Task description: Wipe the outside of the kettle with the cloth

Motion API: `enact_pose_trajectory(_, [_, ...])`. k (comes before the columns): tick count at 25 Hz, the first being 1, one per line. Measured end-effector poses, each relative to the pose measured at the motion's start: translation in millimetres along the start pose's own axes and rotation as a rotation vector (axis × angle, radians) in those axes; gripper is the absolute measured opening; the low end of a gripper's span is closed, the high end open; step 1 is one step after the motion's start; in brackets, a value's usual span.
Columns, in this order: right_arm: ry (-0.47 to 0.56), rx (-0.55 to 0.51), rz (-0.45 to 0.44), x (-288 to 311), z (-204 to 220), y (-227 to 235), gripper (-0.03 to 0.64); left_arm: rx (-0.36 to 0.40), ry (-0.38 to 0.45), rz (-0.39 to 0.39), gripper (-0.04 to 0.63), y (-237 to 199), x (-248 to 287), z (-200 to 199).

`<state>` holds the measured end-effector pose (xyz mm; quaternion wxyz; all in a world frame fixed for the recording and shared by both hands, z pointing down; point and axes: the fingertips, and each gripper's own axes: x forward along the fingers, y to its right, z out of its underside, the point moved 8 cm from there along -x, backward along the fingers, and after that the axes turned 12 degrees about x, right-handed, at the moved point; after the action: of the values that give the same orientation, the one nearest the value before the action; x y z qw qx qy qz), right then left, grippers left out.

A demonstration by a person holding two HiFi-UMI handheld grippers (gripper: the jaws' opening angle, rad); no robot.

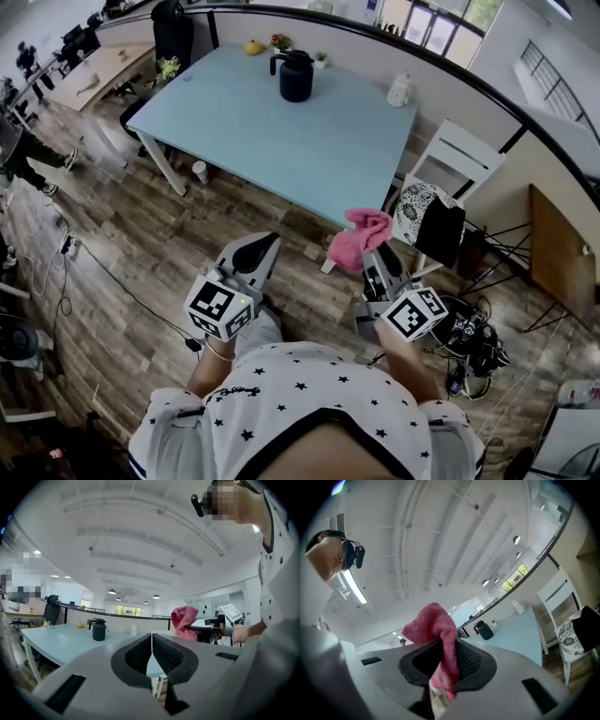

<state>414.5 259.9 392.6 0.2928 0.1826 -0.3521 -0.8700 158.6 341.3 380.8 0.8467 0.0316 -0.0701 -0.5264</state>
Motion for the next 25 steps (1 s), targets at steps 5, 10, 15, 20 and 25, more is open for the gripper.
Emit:
enact_pose_trajectory(5, [0.007,0.003,0.017,45.1,2.3,0.9,0.08,-0.006,0.008,0.011,0.031,-46.6,12.5,2.6])
enact_pose_trajectory(10, [0.008,0.005,0.032,89.2,4.7,-0.2,0.08,-0.007,0.014,0.025,0.031,-91.3,23.3,2.9])
enact_pose_trajectory(15, [0.006,0.016,0.049,128.1,9.7,-0.8,0.08,-0.009,0.013,0.032,0.031,-132.5,32.0,5.4])
enact_pose_trajectory(20, [-0.005,0.016,0.06,165.4,23.1,-5.0,0.08,-0.014,0.016,0.036,0.031,-170.8,28.8,13.8])
enact_pose_trajectory(25, [-0.022,0.021,0.056,205.4,34.1,-10.8,0.08,-0.015,0.019,0.016,0.031,-208.3,22.1,19.4])
